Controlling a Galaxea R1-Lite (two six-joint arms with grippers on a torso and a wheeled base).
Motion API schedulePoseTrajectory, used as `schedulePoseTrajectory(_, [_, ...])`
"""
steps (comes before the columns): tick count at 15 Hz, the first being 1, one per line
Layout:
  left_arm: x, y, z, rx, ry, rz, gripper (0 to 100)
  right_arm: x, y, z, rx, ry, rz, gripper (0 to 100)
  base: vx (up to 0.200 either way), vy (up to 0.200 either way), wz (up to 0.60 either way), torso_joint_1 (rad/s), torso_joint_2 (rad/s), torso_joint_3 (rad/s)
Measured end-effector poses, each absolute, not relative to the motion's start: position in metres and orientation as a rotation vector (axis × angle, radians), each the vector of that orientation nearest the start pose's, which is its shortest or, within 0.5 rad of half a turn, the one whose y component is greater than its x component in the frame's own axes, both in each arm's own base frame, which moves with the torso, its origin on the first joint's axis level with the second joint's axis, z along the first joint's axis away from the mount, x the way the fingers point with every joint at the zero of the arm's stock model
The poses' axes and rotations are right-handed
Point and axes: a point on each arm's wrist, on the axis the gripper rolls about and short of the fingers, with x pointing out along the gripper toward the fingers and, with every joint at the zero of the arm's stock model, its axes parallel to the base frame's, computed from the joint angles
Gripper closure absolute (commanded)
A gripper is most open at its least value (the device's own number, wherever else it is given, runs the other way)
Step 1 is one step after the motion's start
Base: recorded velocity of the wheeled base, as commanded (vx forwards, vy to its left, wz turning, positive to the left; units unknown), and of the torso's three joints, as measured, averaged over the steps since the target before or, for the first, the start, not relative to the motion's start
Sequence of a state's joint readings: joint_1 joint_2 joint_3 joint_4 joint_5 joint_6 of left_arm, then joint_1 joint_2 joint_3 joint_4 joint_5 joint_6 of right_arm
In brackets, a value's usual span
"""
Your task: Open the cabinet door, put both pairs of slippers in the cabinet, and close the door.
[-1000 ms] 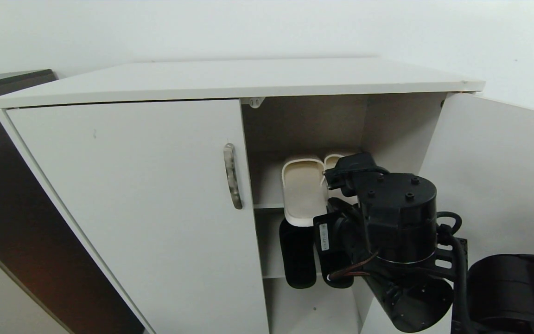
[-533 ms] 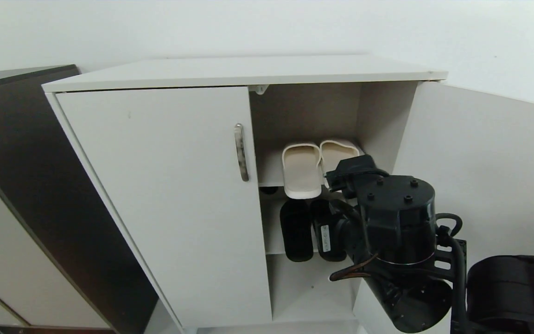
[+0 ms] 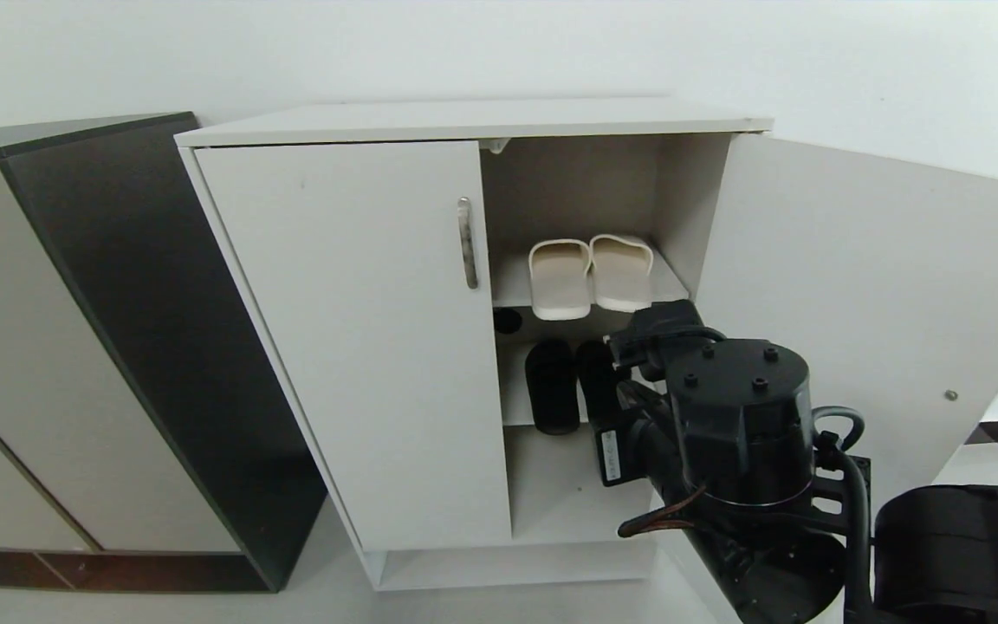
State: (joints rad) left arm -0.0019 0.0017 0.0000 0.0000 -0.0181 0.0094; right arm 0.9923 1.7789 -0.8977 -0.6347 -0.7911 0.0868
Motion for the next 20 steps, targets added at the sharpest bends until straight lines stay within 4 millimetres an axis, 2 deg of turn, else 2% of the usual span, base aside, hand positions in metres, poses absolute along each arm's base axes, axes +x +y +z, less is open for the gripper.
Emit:
schedulePoseTrajectory(1, [-0.023, 0.0, 0.076, 0.009, 0.002, -0.02, 100, 0.191, 0.262, 0.182, -0.109, 0.166, 0.192, 100, -0.2, 0.0, 0.0, 0.002, 0.0, 0.012])
schedulePoseTrajectory(20, [-0.023, 0.0, 0.076, 0.009, 0.002, -0.02, 100, 0.198, 0.256, 0.169, -0.125, 0.158, 0.167, 100, 0.0, 0.0, 0.0, 0.0, 0.0, 0.0])
